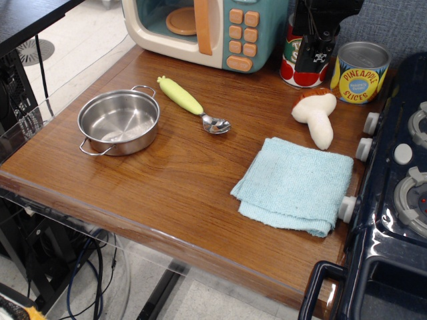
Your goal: Move the towel to the bottom left just under the pot
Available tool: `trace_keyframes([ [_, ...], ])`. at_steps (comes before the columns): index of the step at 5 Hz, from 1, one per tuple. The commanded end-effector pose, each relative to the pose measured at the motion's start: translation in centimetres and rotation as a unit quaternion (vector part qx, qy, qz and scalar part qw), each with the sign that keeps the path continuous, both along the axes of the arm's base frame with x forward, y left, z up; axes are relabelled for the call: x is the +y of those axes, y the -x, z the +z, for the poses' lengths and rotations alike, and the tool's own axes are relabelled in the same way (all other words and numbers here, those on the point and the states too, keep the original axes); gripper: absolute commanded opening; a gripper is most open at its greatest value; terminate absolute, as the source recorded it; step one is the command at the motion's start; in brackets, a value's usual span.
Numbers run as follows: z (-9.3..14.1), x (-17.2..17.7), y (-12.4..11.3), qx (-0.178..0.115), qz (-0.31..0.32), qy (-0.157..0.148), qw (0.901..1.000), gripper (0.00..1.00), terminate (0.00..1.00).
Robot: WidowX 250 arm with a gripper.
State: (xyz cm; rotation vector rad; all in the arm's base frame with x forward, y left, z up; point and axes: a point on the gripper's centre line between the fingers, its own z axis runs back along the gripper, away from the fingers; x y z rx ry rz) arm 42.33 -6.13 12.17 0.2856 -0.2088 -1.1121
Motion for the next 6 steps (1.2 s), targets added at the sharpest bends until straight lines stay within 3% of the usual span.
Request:
trace_keyframes([
  [1, 0.0, 0.0, 0.0, 0.000, 0.000, 0.000, 1.0000, 1.00, 0.00],
  [4, 1.6, -1.6, 6.4, -0.009, -0.004, 0.029, 0.9995, 1.00, 0.00],
  [6, -1.8, -3.8, 9.7, 0.020, -0.010, 0.060, 0.9980, 1.00, 0.00],
])
